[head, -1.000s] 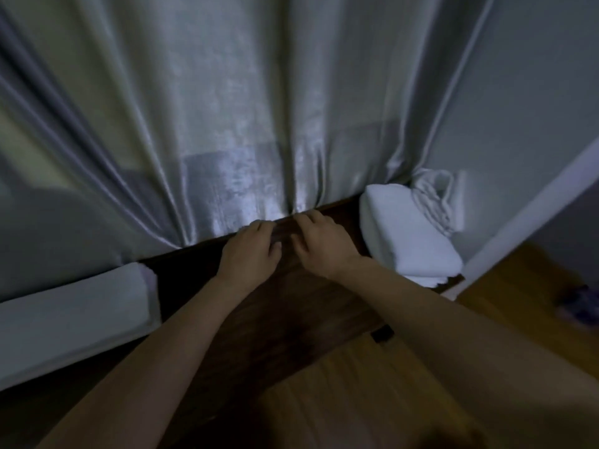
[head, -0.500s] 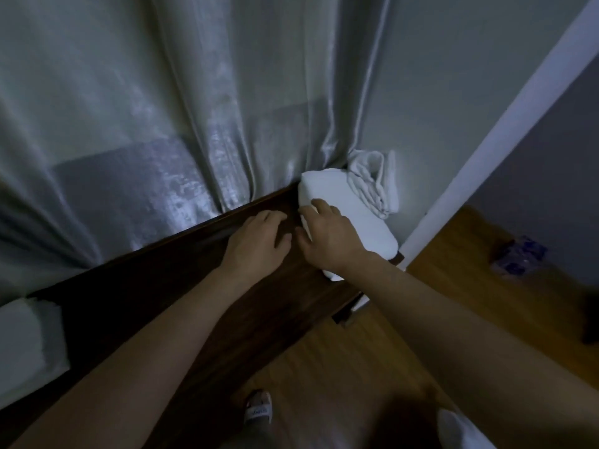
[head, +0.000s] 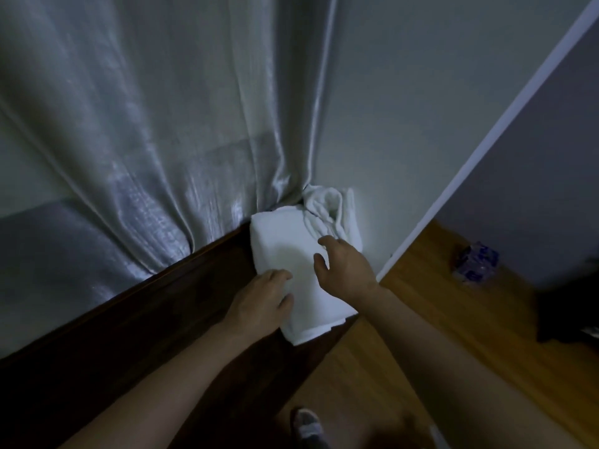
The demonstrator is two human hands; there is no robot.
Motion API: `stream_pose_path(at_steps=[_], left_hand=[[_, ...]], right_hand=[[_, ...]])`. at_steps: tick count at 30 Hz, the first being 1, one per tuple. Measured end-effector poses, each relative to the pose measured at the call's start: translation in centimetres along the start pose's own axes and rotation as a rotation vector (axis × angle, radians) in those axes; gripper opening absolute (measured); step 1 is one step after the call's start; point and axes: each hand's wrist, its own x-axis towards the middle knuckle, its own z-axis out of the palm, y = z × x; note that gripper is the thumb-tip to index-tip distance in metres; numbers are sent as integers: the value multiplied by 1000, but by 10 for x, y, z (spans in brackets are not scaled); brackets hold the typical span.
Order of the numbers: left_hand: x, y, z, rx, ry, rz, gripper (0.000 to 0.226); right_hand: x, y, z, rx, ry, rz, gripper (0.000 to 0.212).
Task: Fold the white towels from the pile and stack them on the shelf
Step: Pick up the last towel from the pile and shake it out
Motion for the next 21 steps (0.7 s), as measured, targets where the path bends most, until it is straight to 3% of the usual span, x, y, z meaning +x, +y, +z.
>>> stream_pose_path(at_steps=[5, 8, 11, 14, 17, 21], left_hand=[[52, 10, 34, 129, -156, -14, 57], [89, 18, 40, 167, -173, -70, 62], [124, 26, 39, 198, -179, -149, 73], [145, 31, 39, 238, -248, -225, 84], [153, 36, 44, 290, -266, -254, 79], [156, 34, 51, 295, -291, -291, 81]], right_hand=[[58, 41, -1, 28, -2, 125, 39], [93, 62, -3, 55, 54, 245, 37], [126, 83, 1, 81, 8, 319, 44], [148, 98, 13, 56, -58, 259, 50], [158, 106, 25, 83, -128, 269, 58], [161, 106, 32, 9, -112, 145, 35]])
